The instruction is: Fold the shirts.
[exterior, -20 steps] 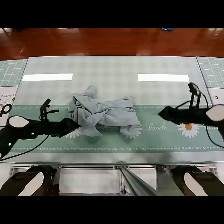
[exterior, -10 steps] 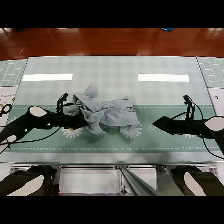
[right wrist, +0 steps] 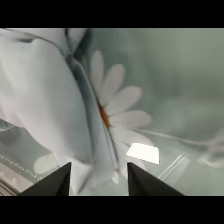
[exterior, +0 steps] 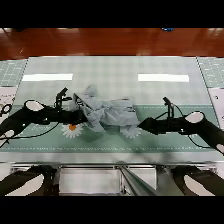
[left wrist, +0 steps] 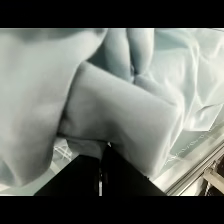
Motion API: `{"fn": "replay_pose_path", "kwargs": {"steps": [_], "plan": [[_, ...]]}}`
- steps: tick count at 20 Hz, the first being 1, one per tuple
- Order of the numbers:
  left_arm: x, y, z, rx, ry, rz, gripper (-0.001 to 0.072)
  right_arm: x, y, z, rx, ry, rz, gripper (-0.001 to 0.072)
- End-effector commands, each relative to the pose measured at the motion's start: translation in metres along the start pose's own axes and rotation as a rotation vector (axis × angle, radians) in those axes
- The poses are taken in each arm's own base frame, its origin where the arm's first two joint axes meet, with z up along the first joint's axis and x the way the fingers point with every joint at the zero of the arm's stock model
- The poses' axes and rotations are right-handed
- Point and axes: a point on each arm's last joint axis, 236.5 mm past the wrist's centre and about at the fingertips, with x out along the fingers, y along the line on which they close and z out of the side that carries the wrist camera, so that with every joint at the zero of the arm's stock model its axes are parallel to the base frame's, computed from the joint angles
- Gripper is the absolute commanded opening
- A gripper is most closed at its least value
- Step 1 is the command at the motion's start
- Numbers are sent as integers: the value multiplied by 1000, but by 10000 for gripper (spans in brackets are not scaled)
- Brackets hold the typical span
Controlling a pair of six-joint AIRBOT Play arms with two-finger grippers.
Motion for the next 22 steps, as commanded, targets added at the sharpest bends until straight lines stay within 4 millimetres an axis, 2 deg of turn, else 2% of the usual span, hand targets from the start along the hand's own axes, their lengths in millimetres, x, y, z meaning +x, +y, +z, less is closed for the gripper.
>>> {"fn": "replay_pose_path", "kwargs": {"steps": [1,2,3,4,5,7,8,9,11,12,14,16,18,20,22], "plan": [[0,-1,-1,-1,6,-4,18,33,20,19,-40,-10,5,395],[-1,-1,-1,-1,6,-4,18,40,28,23,-71,3,7,328],[-2,-2,2,0,0,-6,18,45,37,25,-94,20,13,324],[-7,-5,8,5,-9,-14,18,45,44,26,-140,41,12,143],[-18,-11,20,15,-29,-31,18,41,49,30,-203,54,0,21],[-53,-32,52,66,-105,-65,18,20,62,46,-306,61,-36,20],[-76,-45,70,104,-161,-76,18,2,72,61,-355,37,-66,20],[-106,-61,91,151,-235,-81,18,-21,84,79,-404,-9,-95,20],[-172,-98,125,245,-402,-79,18,-89,123,124,-511,-179,-152,20],[-205,-120,135,329,-481,-67,18,-134,151,145,-580,-294,-172,20],[-269,-162,143,488,-628,-30,18,-224,209,161,-721,-506,-205,20],[-328,-206,139,584,-777,-4,18,-305,255,152,-837,-682,-255,20],[-377,-253,122,704,-899,18,18,-366,288,126,-909,-800,-272,20],[-414,-292,97,784,-1000,33,18,-405,301,94,-944,-870,-284,20],[-442,-325,64,871,-1087,53,18,-431,306,63,-970,-928,-282,20]]}}
